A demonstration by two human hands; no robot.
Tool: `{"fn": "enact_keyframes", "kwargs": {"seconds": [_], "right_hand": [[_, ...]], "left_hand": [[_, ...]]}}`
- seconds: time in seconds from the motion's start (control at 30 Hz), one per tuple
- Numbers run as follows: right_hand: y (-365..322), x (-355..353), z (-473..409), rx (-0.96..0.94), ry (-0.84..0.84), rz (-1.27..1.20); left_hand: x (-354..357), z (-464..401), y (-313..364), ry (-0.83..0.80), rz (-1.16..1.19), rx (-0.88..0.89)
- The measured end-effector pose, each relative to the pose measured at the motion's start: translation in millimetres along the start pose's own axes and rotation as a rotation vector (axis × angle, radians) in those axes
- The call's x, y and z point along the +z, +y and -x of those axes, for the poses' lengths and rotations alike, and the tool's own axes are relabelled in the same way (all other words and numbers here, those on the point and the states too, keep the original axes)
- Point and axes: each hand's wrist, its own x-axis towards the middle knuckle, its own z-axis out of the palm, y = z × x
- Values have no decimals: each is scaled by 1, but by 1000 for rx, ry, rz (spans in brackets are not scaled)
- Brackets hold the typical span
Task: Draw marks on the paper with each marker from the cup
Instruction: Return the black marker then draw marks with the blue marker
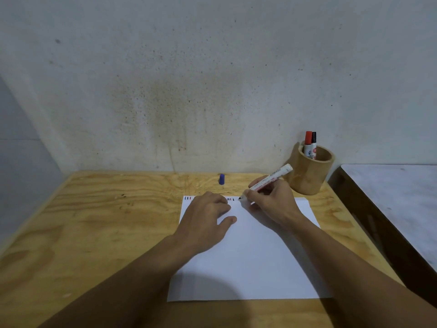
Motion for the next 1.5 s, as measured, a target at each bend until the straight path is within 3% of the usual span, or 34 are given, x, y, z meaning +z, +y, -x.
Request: {"fn": "enact_keyframes", "kwargs": {"seconds": [1.5], "right_hand": [[13, 2, -12, -86, -6, 69]], "left_hand": [[9, 4, -4, 60, -40, 25]]}}
